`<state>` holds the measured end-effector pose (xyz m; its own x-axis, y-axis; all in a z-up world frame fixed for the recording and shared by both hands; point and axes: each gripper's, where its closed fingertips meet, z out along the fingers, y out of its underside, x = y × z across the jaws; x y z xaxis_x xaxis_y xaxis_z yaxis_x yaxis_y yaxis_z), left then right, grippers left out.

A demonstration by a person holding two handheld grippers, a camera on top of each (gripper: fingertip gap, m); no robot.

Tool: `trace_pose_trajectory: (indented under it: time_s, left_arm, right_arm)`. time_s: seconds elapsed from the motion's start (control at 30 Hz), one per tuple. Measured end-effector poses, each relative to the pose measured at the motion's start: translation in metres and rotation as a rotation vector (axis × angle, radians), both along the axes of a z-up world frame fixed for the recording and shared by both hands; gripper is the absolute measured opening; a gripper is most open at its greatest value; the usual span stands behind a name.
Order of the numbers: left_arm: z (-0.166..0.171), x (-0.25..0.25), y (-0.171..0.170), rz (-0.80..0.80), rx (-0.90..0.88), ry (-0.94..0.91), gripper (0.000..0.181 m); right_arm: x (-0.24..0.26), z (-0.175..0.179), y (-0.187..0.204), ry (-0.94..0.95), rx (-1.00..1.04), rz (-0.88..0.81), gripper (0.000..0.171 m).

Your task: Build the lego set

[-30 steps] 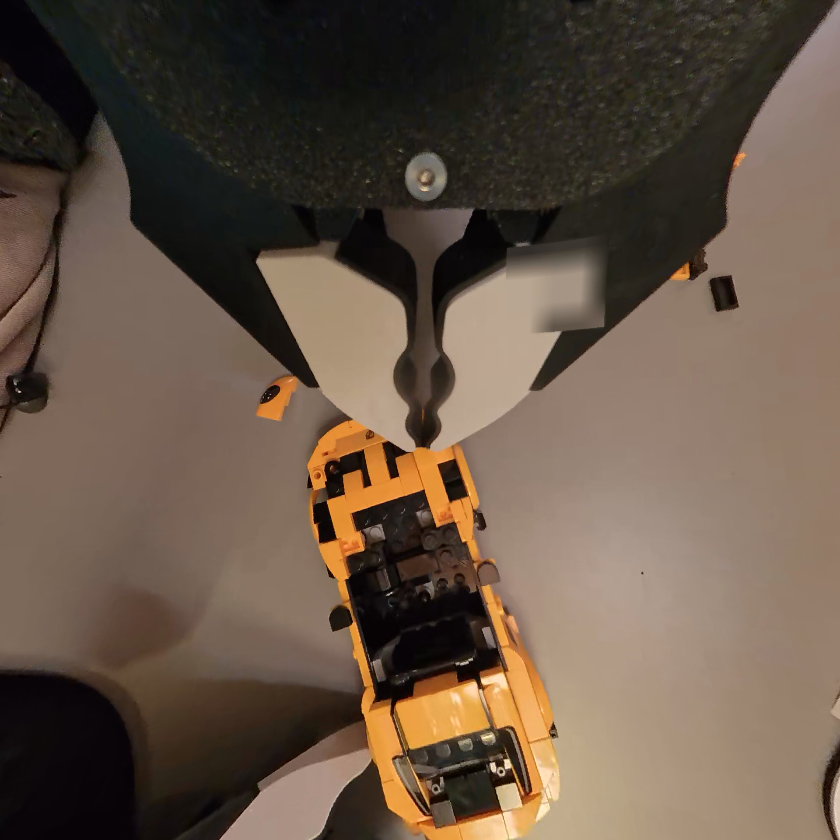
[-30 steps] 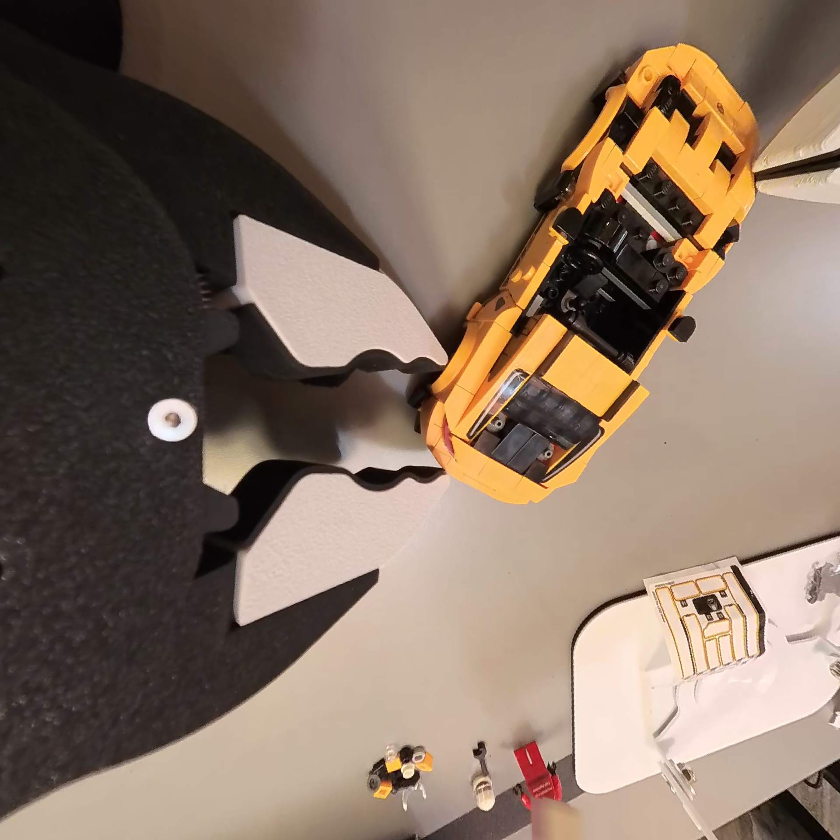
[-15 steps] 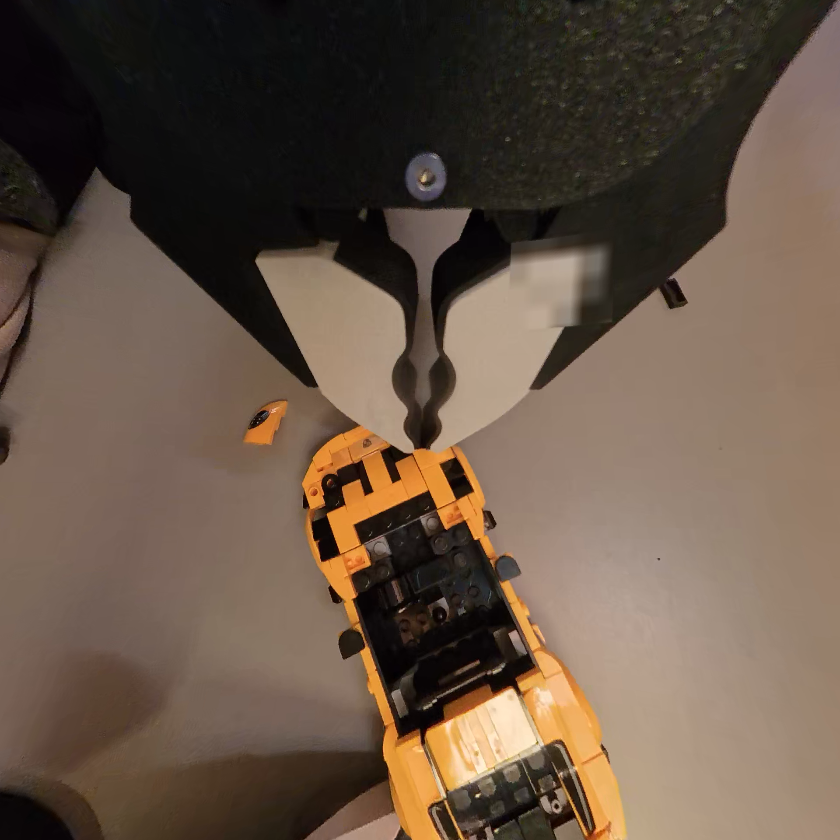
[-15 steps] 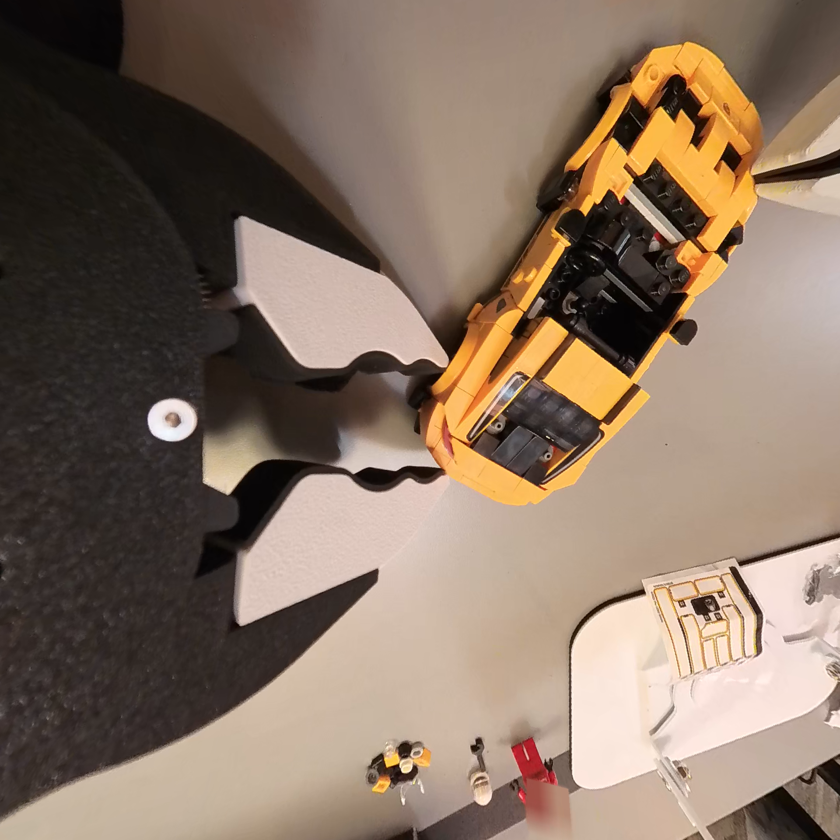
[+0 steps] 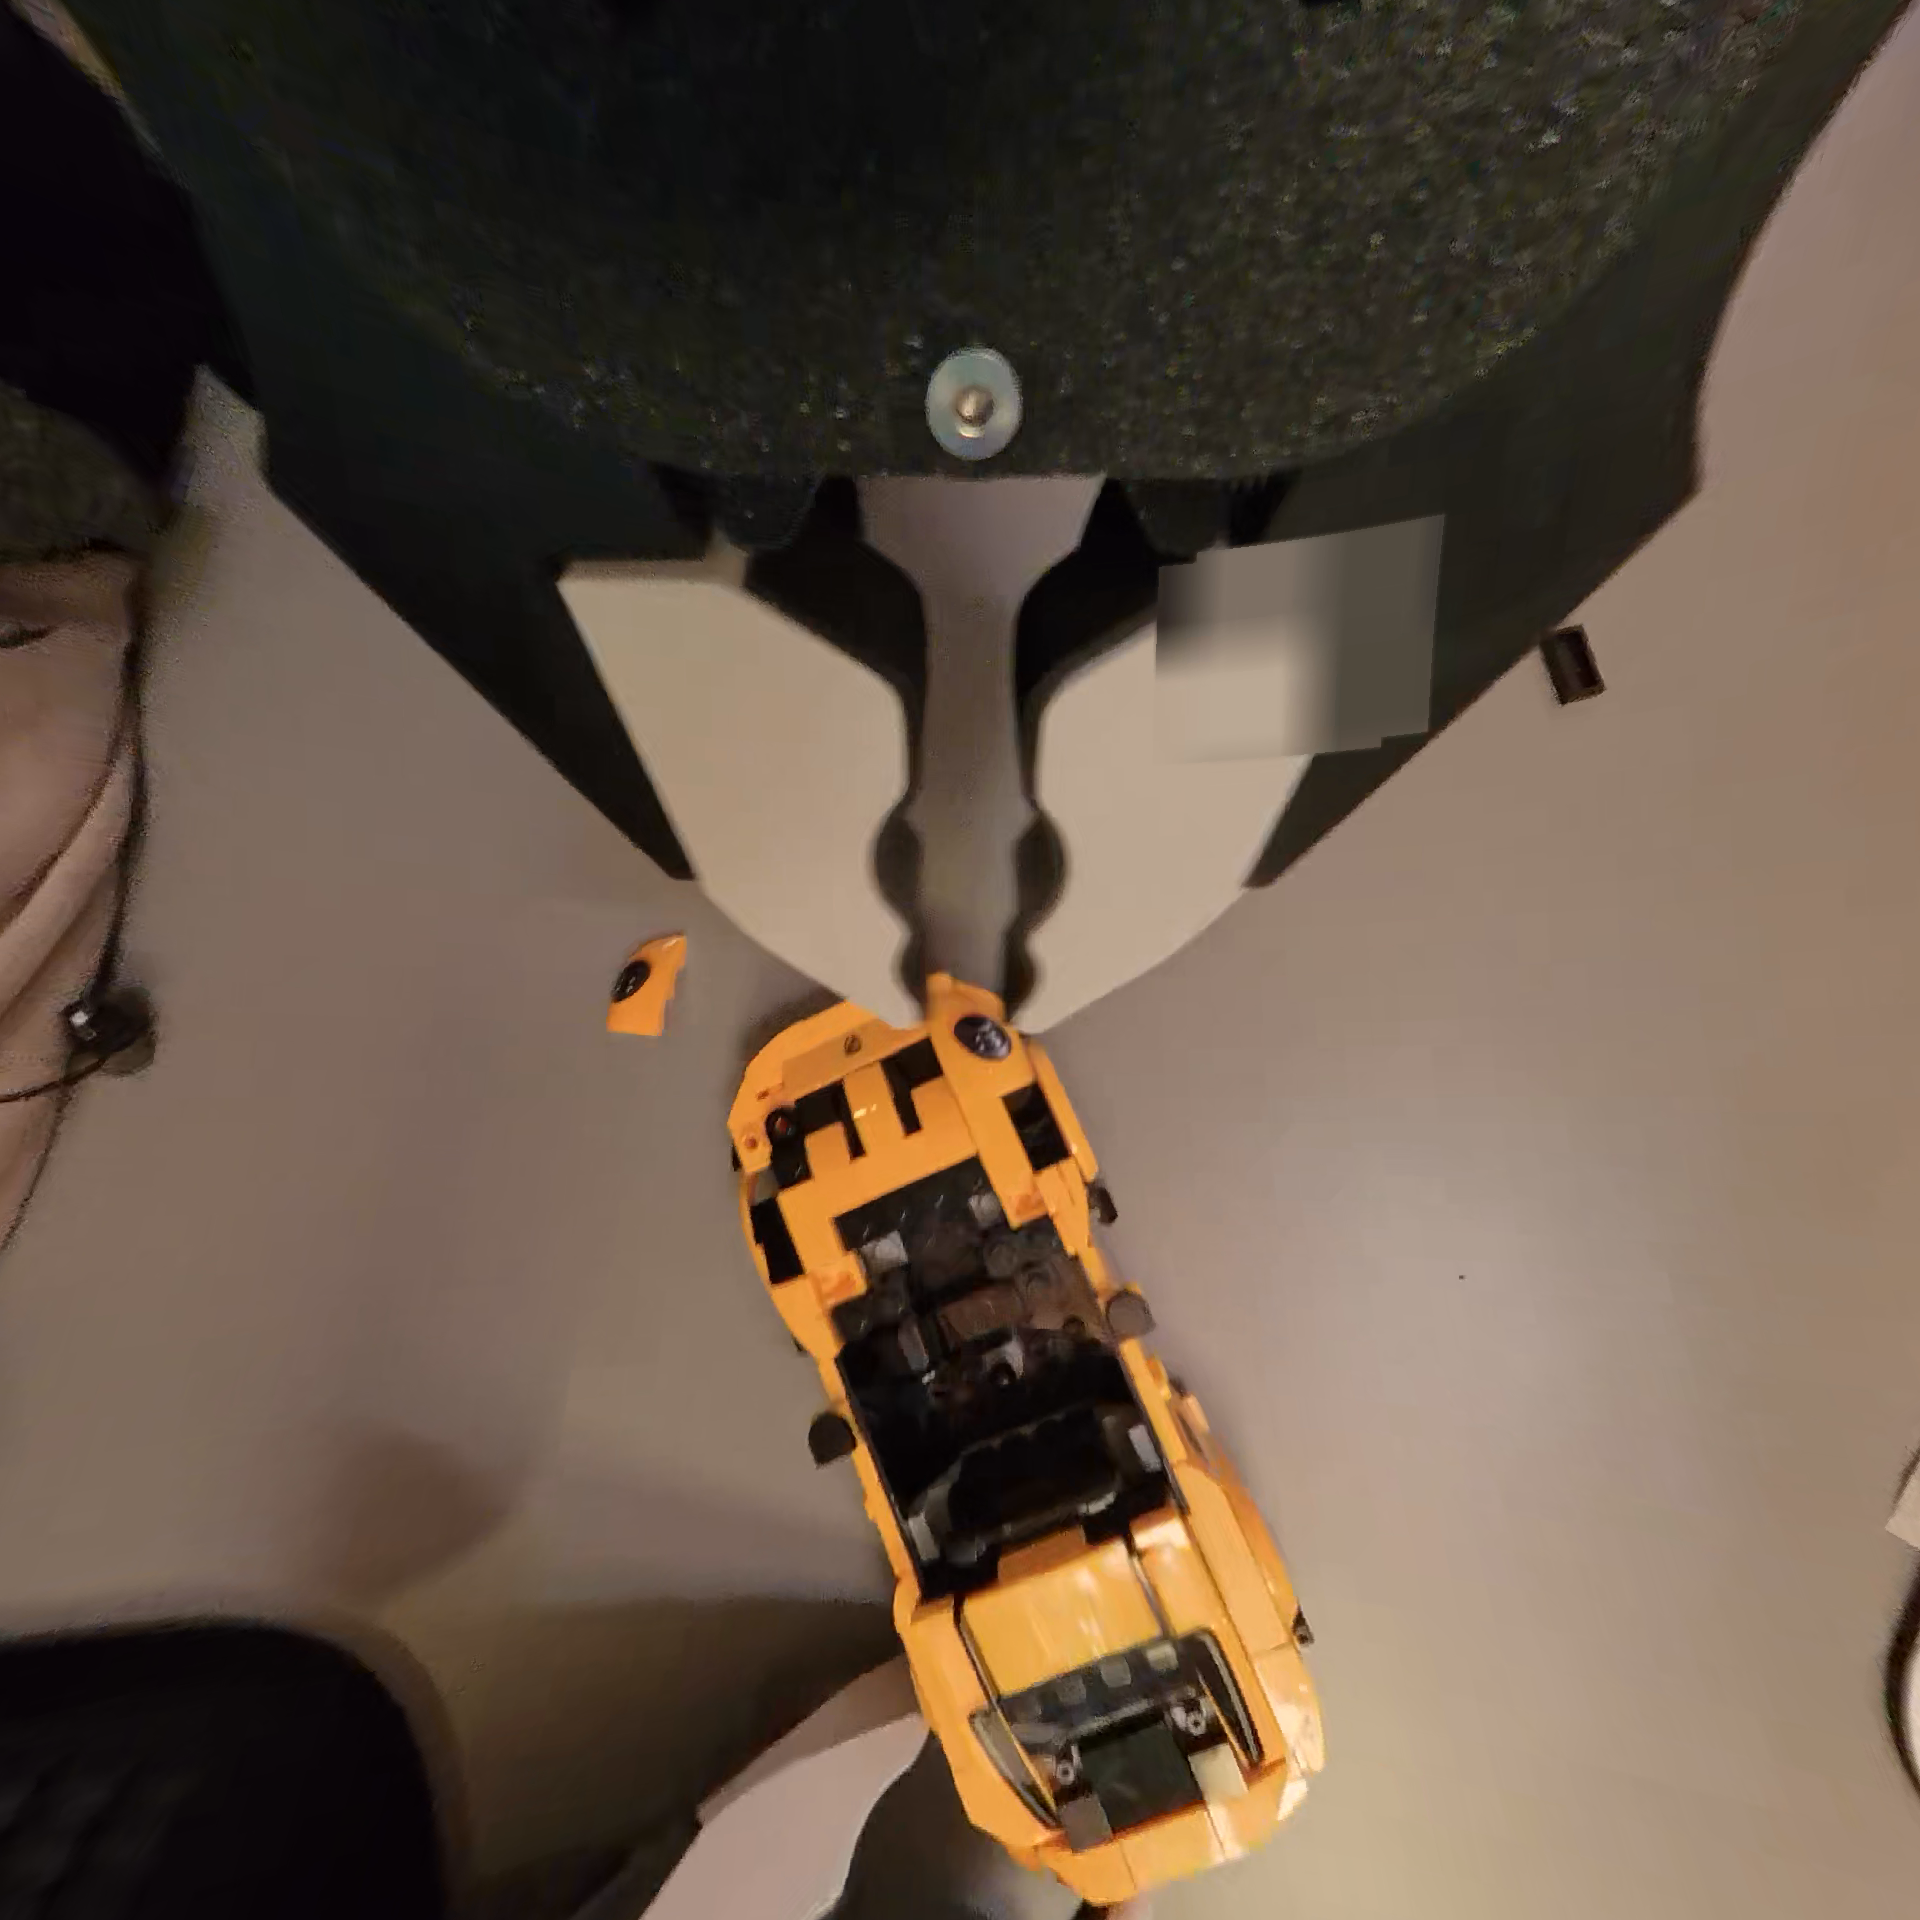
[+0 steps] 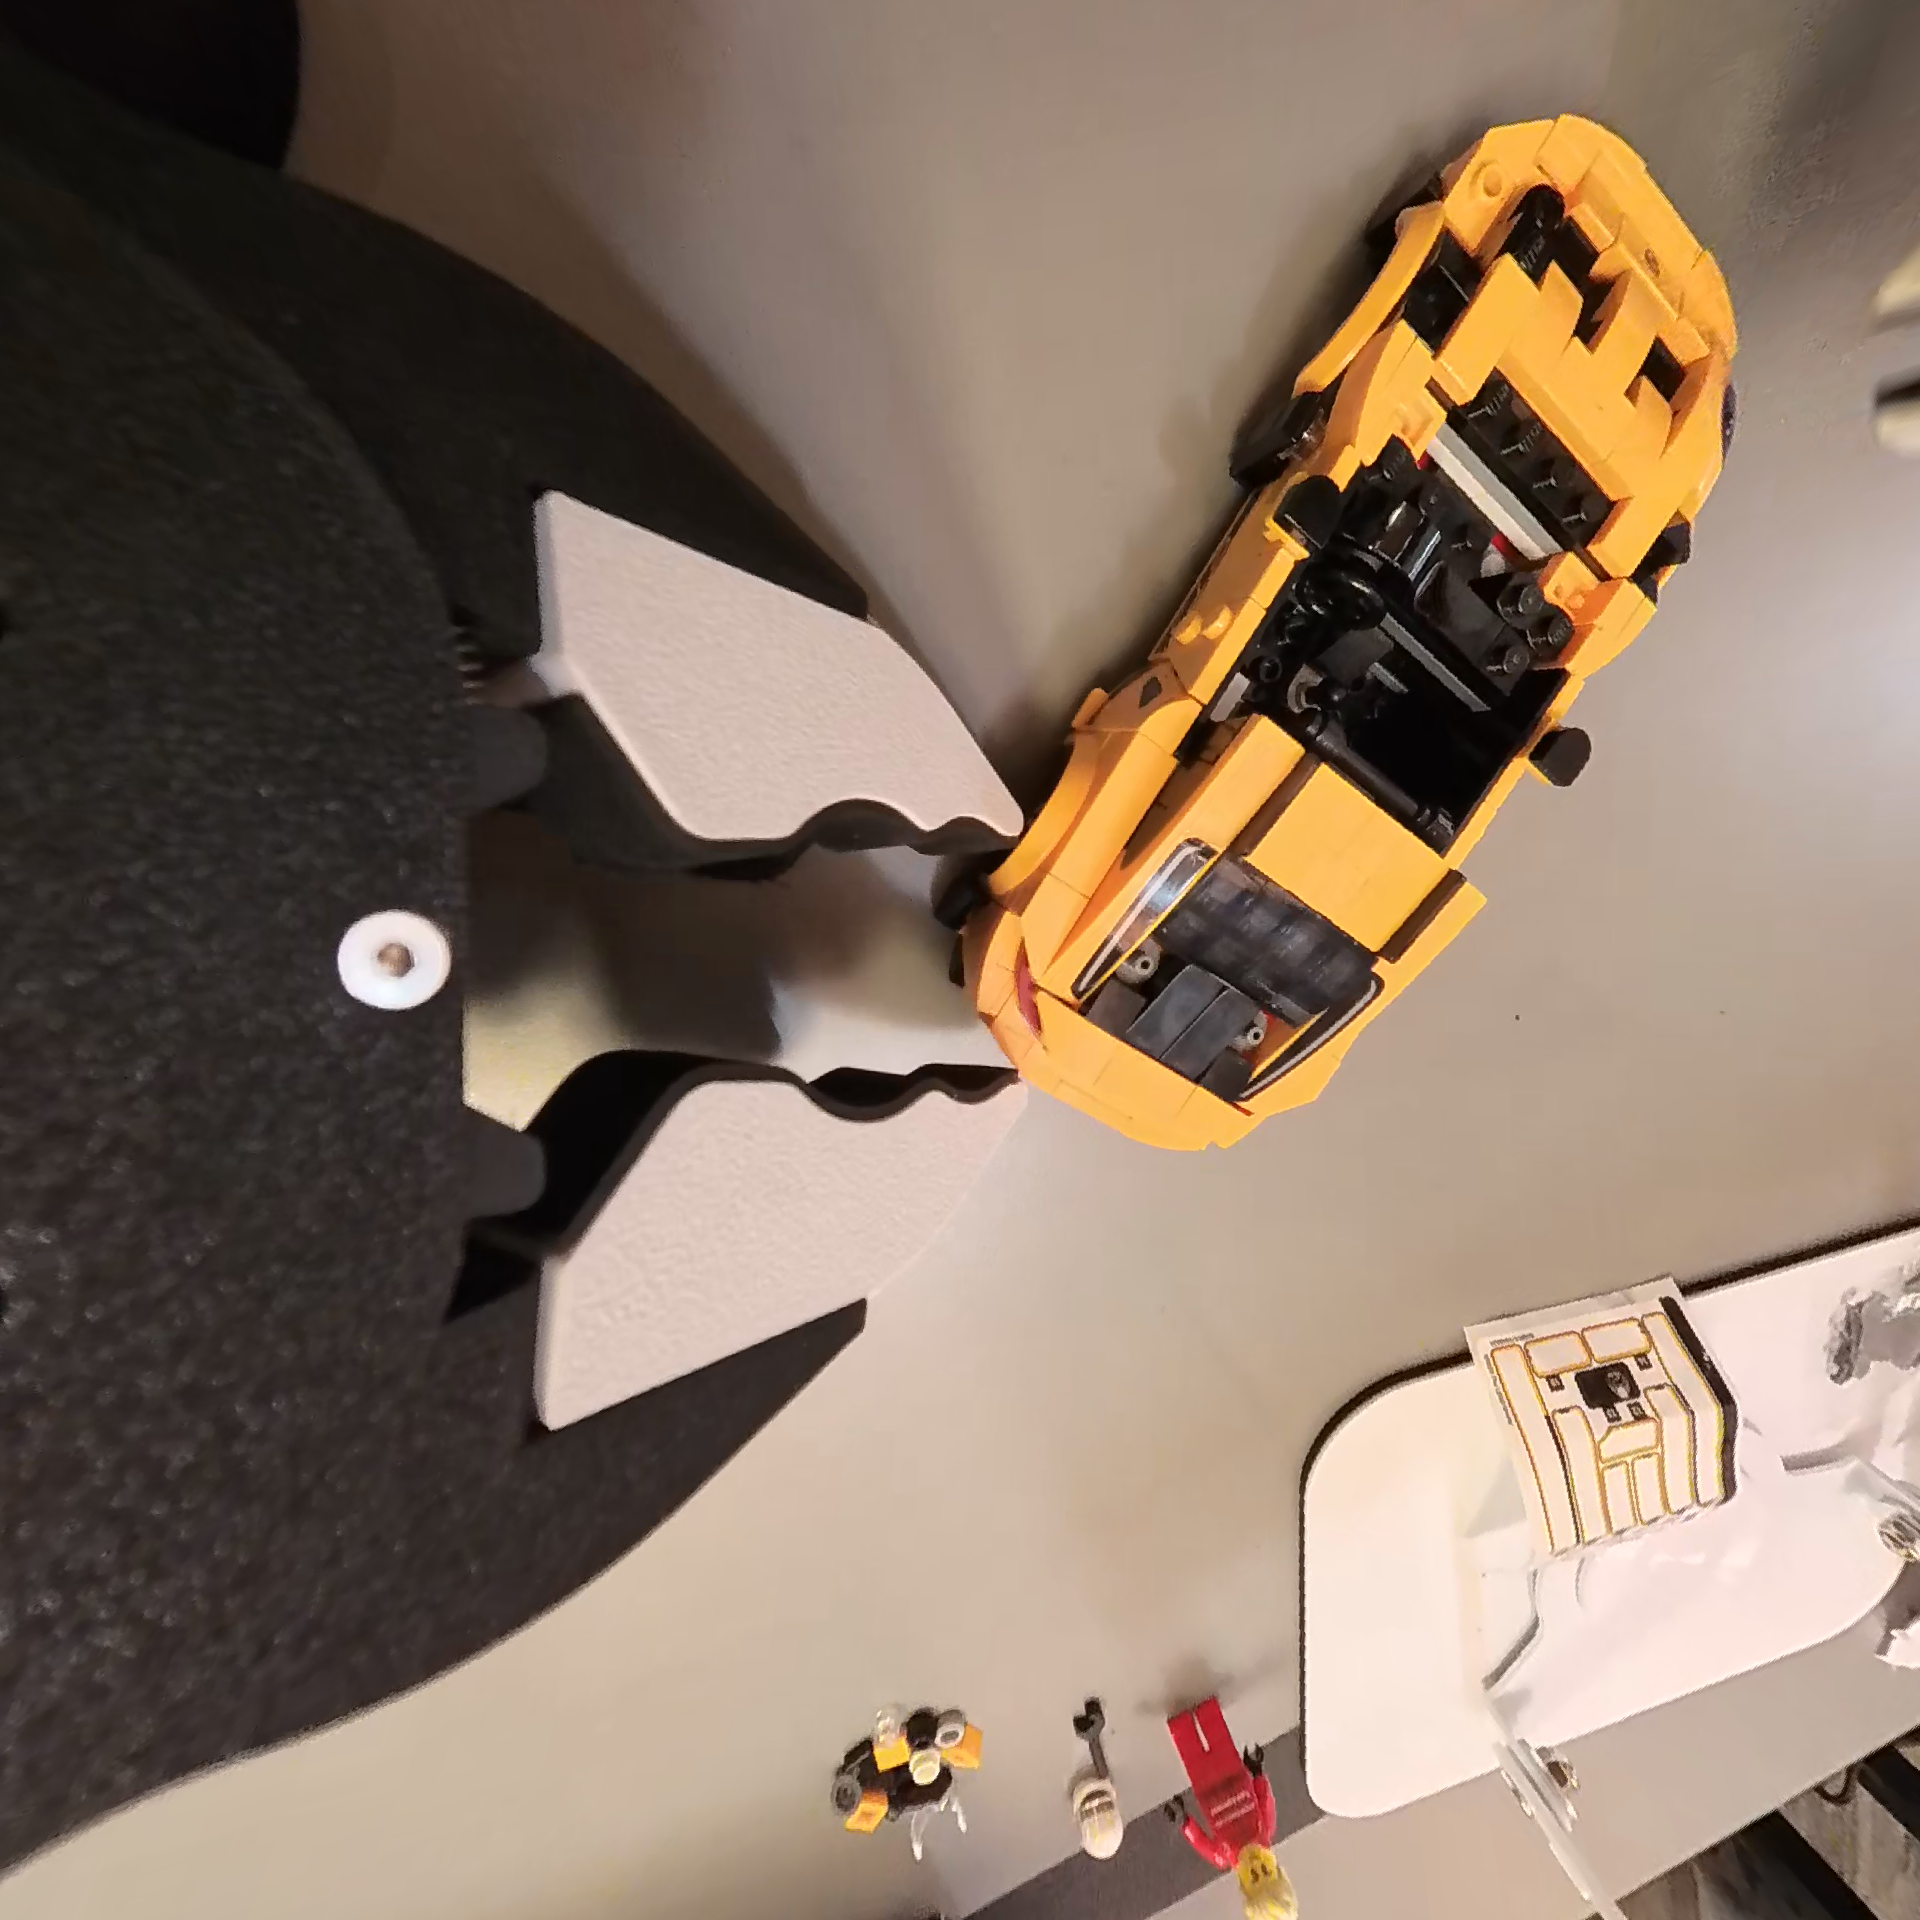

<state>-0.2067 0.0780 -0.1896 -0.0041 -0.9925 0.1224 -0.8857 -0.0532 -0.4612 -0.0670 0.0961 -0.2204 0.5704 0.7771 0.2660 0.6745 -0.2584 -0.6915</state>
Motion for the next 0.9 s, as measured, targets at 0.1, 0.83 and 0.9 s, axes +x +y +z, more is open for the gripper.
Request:
trace_pose_trajectory:
  time_s: [0.1, 0.83, 0.9]
  left_arm:
    - [-0.012, -0.010, -0.002, -0.058, 0.035, -0.043, 0.029]
    - [-0.034, -0.005, -0.003, -0.327, 0.074, -0.077, 0.027]
    - [-0.035, -0.005, -0.003, -0.328, 0.067, -0.069, 0.027]
  right_arm:
    - [-0.001, 0.000, 0.000, 0.008, 0.003, 0.016, 0.038]
    - [0.000, 0.000, 0.001, -0.024, 0.012, 0.146, 0.035]
    - [0.000, -0.001, 0.001, -0.025, 0.012, 0.142, 0.035]
